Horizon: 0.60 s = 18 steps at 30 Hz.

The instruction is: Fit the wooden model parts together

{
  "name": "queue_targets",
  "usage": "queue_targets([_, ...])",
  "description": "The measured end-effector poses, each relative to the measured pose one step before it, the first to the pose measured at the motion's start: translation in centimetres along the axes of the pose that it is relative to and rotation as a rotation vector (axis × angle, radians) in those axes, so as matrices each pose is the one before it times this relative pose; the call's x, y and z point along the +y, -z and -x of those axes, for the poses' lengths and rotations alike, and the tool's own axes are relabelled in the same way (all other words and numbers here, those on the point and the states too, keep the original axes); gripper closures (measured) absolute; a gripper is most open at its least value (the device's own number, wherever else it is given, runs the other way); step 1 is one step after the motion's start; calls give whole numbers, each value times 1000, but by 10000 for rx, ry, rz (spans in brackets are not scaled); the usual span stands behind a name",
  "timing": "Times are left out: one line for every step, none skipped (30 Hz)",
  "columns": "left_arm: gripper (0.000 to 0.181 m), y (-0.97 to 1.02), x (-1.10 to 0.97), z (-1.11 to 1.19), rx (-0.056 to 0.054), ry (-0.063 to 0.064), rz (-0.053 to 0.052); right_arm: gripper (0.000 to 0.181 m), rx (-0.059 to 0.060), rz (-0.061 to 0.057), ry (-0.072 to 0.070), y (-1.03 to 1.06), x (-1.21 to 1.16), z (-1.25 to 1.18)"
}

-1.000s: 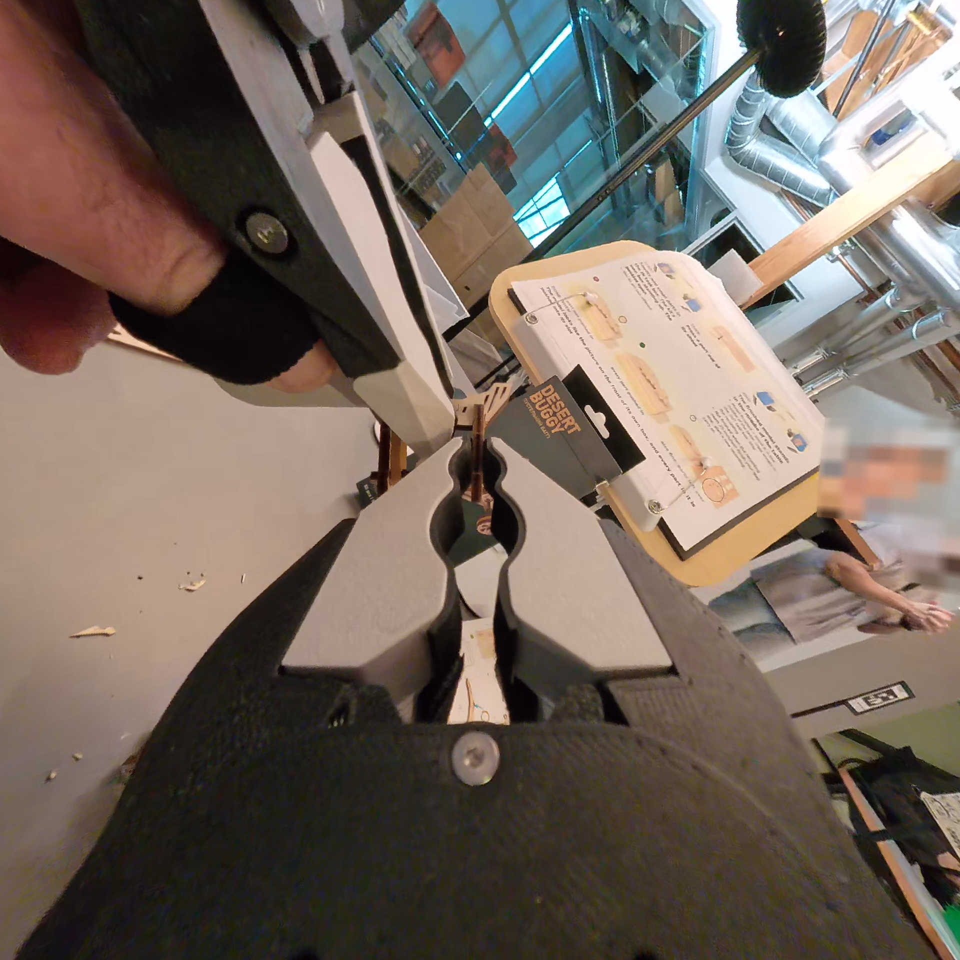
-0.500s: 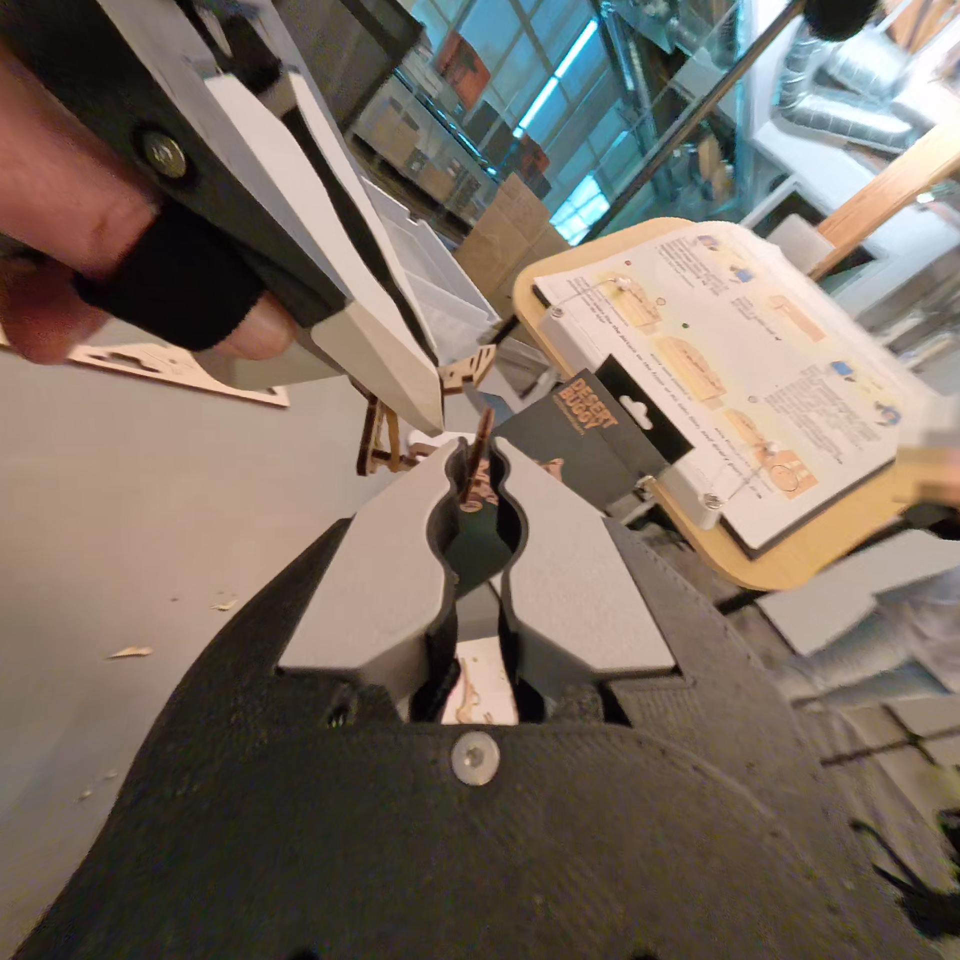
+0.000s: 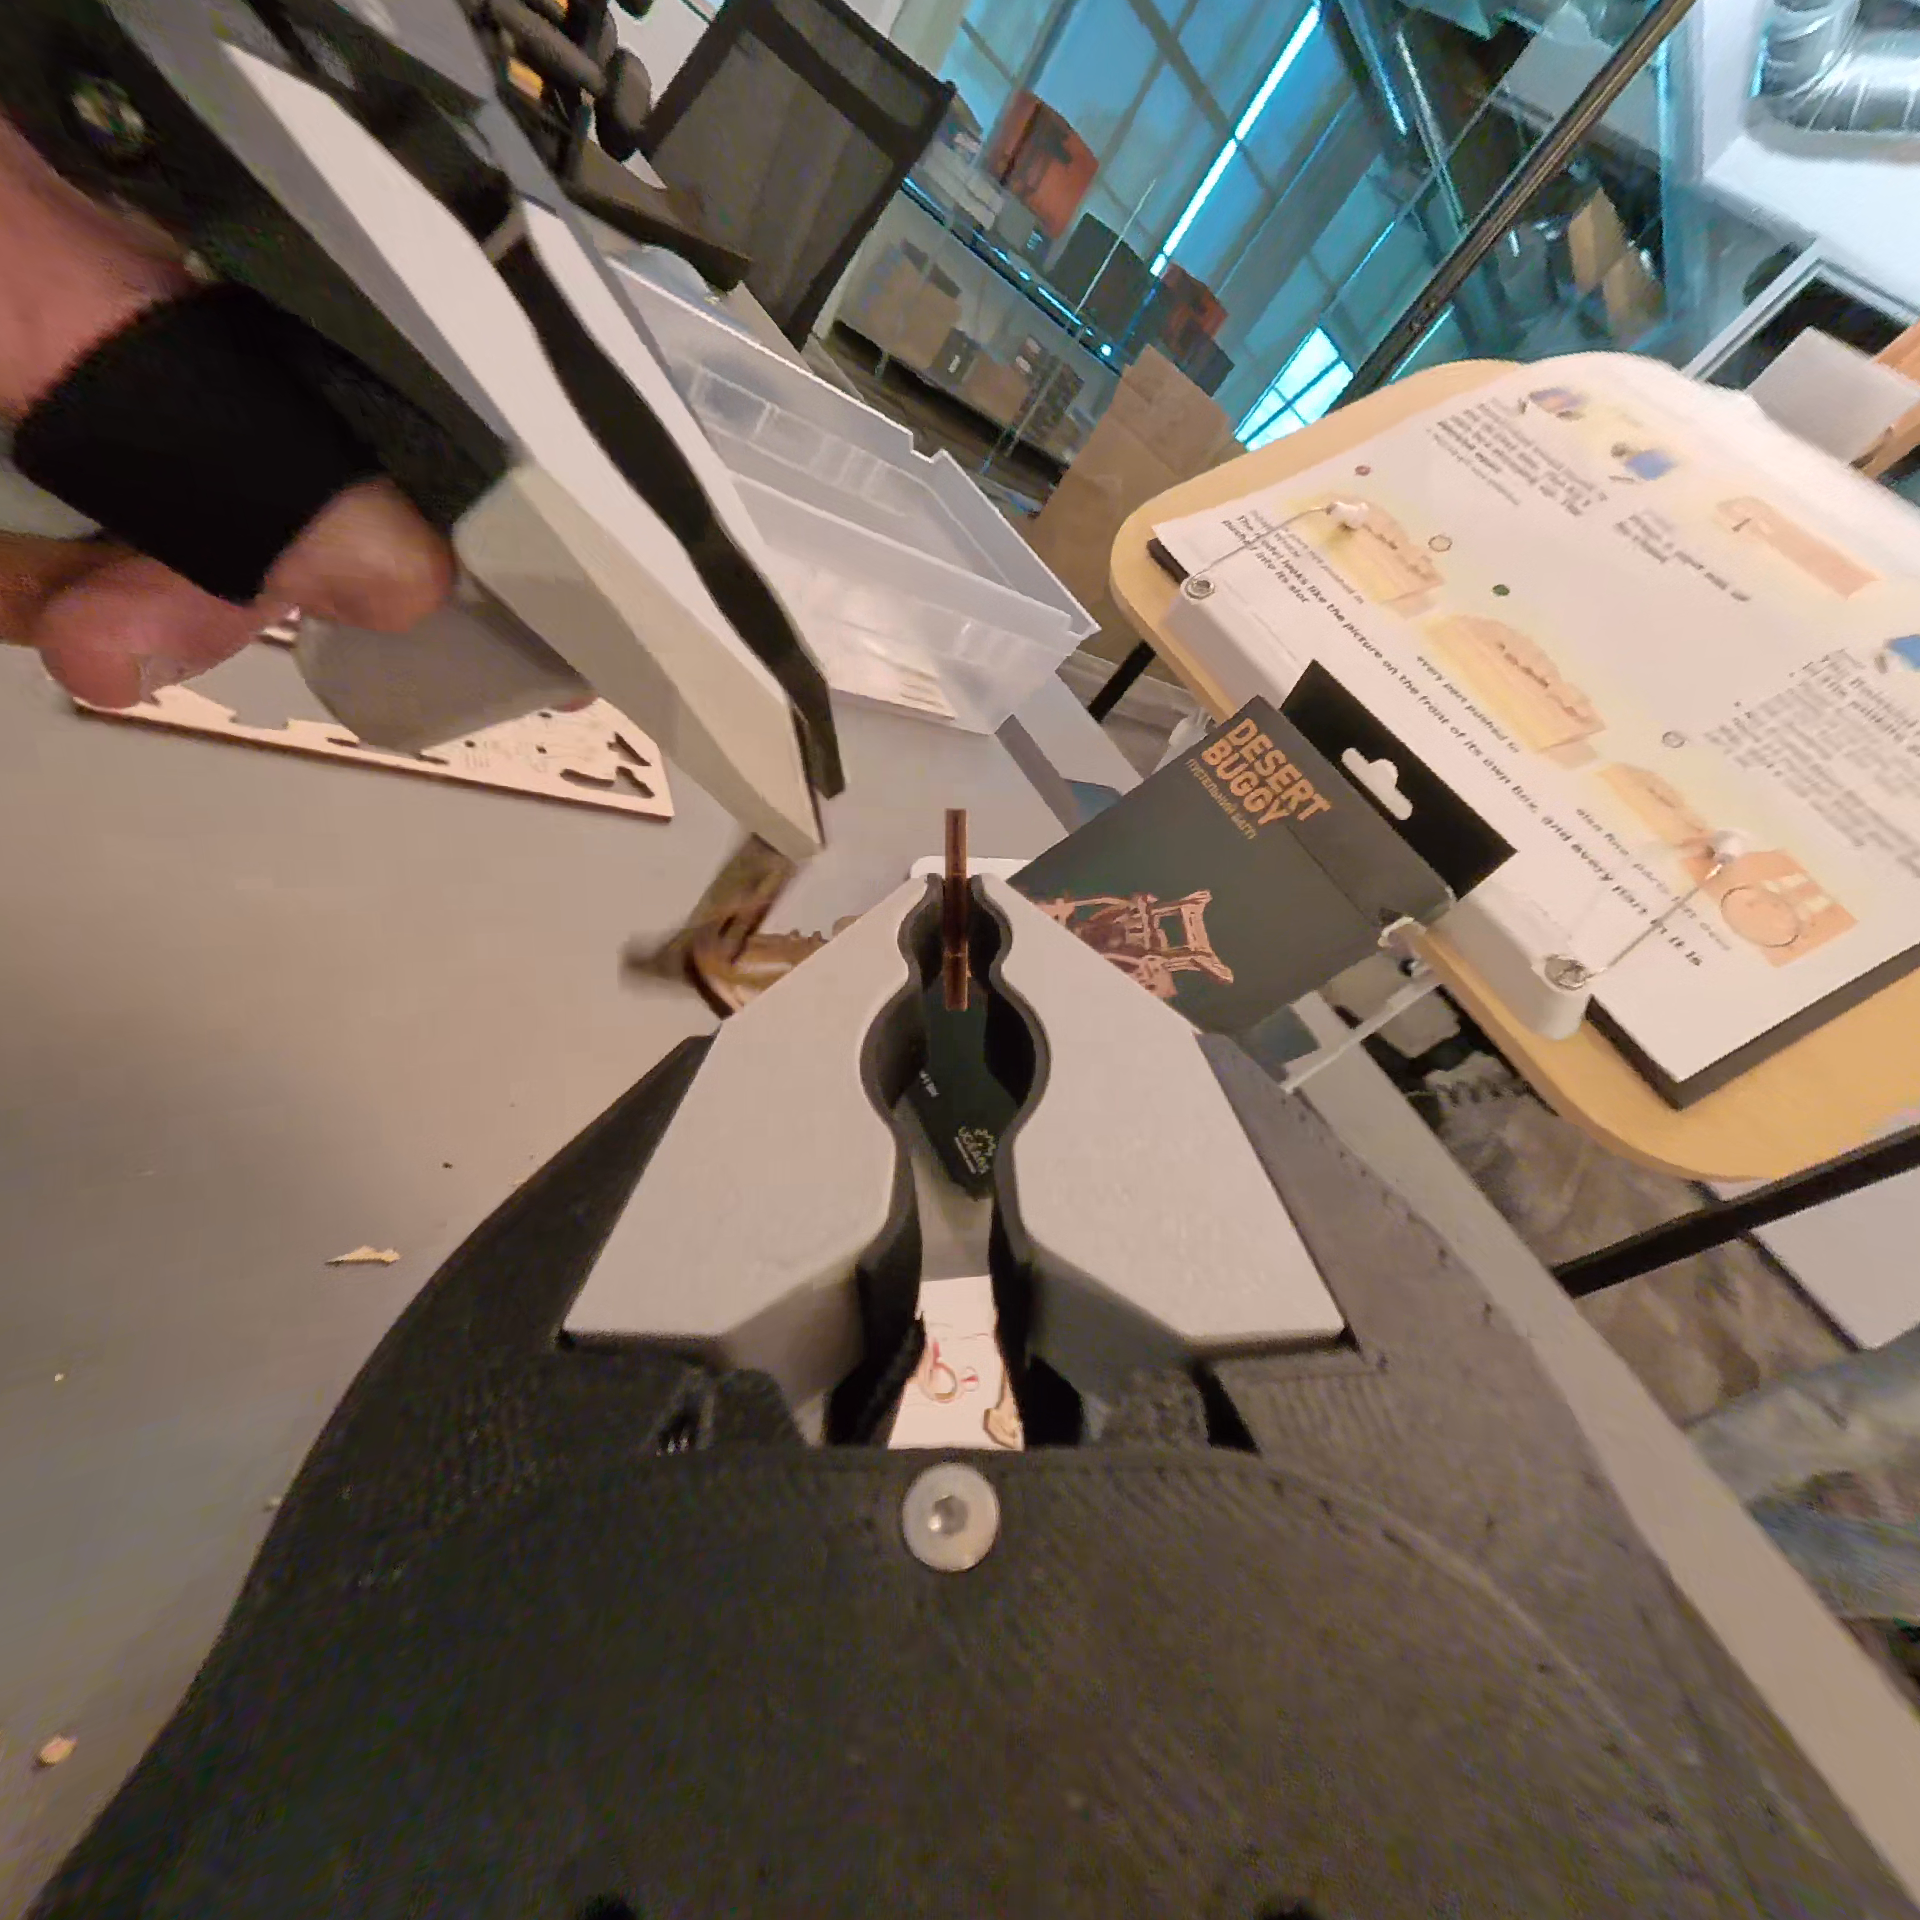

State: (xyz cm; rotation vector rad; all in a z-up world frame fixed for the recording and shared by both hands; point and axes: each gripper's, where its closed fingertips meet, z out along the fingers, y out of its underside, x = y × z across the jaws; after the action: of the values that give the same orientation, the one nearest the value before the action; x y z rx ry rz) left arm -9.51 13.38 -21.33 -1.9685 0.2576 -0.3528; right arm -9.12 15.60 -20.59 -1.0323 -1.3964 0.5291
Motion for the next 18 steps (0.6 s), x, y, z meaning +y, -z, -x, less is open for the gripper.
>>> queue_targets([151, 288, -65, -148, 115, -183, -124, 181, -78, -73, -223, 18, 17, -71])
queue_targets([152, 160, 147, -35, -9, -160, 18, 181, -90, -37, -184, -11, 56, 3])
queue_targets([152, 34, 322, -210, 106, -123, 146, 181, -141, -13, -202, -43, 59, 112])
queue_targets([152, 44, 154, -231, 112, -132, 8, 181, -140, -48, -218, -45, 11, 116])
queue_targets([152, 40, 155, -116, 82, -34, -15, 181, -106, -5, -138, -58, 87, 89])
queue_targets([152, -22, 247, -126, 154, 66, 38, 181, -98, 39, -31, -86, 165, 126])
queue_targets([153, -60, 284, -146, 195, 95, 55, 181, -112, 36, -66, -75, 172, 126])
queue_targets([153, -44, 275, -154, 177, 100, 40, 181, -141, -6, -130, -57, 95, 124])
queue_targets([153, -45, 313, -106, 121, 61, 58, 181, -102, -3, -73, -29, 86, 39])
queue_targets([153, -21, 361, -1, 50, -14, 85, 181, -4, 24, -6, 21, 121, -153])
queue_targets([152, -44, 439, -70, 83, -55, 128, 181, -17, 18, -51, 53, 132, -223])
queue_targets([150, -106, 646, -85, 99, -25, 274, 181, -100, -14, -155, 99, 89, -190])
queue_targets([149, -132, 670, 3, 29, -53, 287, 181, -86, 6, -183, 118, 125, -249])
queue_targets([147, -138, 540, -27, 3, -144, 192, 181, -29, 42, -151, 149, 206, -338])
queue_targets([145, -167, 431, -143, 22, -171, 144, 181, -82, 12, -141, 149, 174, -248])
queue_targets([144, -130, 130, -151, -19, -183, -31, 181, -137, -13, -151, 142, 127, -93])
queue_targets([144, -184, -22, -177, 42, -50, -95, 181, -77, -2, -98, 146, 117, -104])
queue_targets([145, -319, 65, -170, 129, 71, -14, 181, 14, 89, 12, 148, 203, -173])
